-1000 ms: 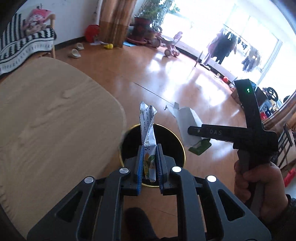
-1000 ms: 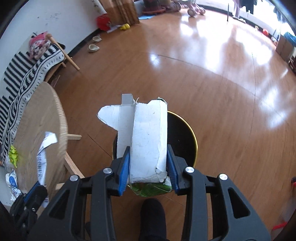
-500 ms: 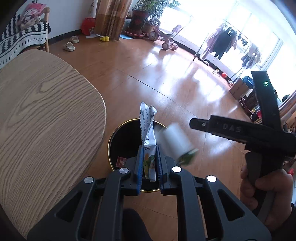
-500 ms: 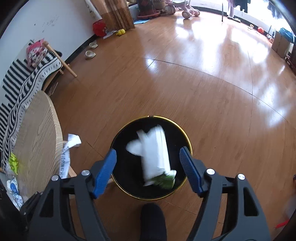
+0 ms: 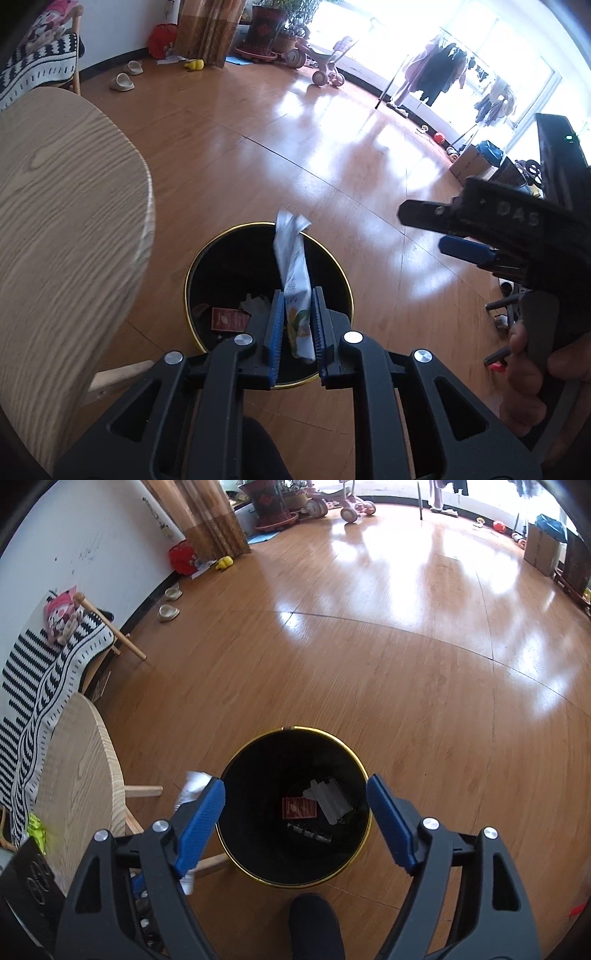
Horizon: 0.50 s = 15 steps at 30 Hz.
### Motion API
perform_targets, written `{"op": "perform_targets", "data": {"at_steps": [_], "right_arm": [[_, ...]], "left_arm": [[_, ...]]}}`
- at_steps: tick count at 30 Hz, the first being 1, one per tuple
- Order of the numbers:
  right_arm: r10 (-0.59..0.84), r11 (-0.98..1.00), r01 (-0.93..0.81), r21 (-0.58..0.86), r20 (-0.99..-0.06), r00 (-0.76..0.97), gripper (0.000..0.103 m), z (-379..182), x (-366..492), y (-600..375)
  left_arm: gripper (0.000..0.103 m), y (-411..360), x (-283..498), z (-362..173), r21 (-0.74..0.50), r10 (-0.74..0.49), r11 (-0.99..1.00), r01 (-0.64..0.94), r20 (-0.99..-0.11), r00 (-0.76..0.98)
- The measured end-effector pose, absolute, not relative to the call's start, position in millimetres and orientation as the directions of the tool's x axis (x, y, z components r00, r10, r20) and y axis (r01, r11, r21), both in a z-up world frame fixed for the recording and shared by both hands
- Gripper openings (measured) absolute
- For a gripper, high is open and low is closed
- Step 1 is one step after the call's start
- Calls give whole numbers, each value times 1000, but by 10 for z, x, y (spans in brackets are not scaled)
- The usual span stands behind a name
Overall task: Collect trash
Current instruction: 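Carry both items to the bin and release them inside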
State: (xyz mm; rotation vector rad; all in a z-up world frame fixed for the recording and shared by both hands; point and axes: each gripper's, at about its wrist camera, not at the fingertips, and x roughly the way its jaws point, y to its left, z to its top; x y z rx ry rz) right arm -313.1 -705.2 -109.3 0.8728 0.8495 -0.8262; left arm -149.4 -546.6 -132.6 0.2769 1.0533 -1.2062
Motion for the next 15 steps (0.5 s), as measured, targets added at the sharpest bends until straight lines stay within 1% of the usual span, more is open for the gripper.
{"op": "perform_targets", "data": {"at_steps": [1,2,3,4,5,7,9,10,12,15], "right_arm": [[-255,395,867,302,-871,420,78,-1077,-3145,-7065],[-259,392,868,305,-869,422,79,-1075,-3164,-7077],[-262,390,868,307,-867,425,79,-1064,-3172,-7079],[-261,390,867,310,-866,427,79,-1058,-3168,-7071],[-258,392,865,314,-865,431,79,-1052,-3161,-7063],[-253,401,858,320,-862,439,79,-1027,-3124,-7030],[-252,411,851,327,-857,450,79,-976,-3075,-6988],[-252,416,847,331,-853,457,80,-949,-3047,-6969],[-249,442,829,342,-842,480,84,-848,-2935,-6871],[-247,510,792,337,-824,510,85,-675,-2652,-6627]], "left_arm": [[19,-5472,-1475,-1354,-340,-619,392,855,-785,-29],[31,-5481,-1464,-1369,-343,-614,395,852,-789,-34],[49,-5483,-1462,-1373,-346,-613,396,851,-790,-36],[55,-5475,-1459,-1357,-343,-618,397,851,-786,-29],[60,-5451,-1460,-1341,-336,-623,396,854,-782,-19],[60,-5417,-1470,-1278,-321,-629,392,862,-778,-4],[63,-5335,-1442,-1179,-321,-637,395,861,-771,5],[69,-5283,-1420,-1132,-319,-640,402,858,-768,15],[82,-5115,-1351,-979,-309,-649,430,849,-759,52],[91,-4798,-1197,-710,-290,-661,475,831,-741,119]]}}
